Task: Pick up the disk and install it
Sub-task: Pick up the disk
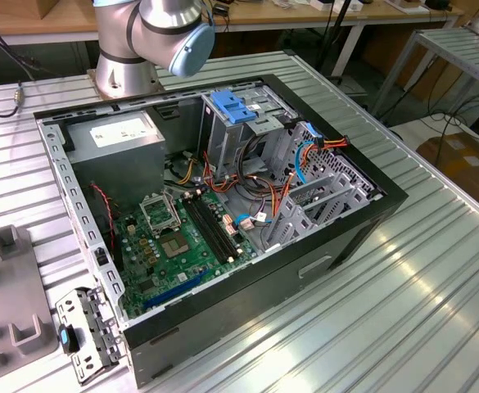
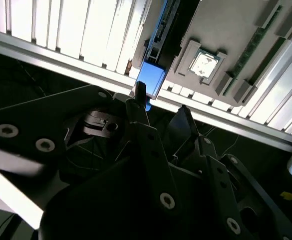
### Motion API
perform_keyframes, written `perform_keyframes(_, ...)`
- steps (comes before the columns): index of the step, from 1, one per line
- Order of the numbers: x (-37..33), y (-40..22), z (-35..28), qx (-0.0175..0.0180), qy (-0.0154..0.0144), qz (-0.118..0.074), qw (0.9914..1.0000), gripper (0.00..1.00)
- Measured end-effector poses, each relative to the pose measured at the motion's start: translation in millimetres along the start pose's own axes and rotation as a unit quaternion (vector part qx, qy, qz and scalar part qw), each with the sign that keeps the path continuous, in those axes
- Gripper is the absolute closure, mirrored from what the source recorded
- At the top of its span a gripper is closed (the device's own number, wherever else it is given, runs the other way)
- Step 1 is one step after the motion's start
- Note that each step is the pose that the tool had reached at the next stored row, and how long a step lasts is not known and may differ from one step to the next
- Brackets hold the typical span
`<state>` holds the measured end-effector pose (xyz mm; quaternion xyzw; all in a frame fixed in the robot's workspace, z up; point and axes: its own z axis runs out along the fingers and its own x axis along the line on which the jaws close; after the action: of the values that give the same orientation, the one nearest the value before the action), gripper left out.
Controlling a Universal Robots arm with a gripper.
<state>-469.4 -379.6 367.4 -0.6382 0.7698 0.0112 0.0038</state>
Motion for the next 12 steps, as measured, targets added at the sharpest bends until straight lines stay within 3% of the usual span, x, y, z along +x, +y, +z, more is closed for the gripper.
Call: perform_keyframes(12, 0.0, 0.0, 0.1, 0.0001, -0.0001, 0.0, 1.0, 0.54)
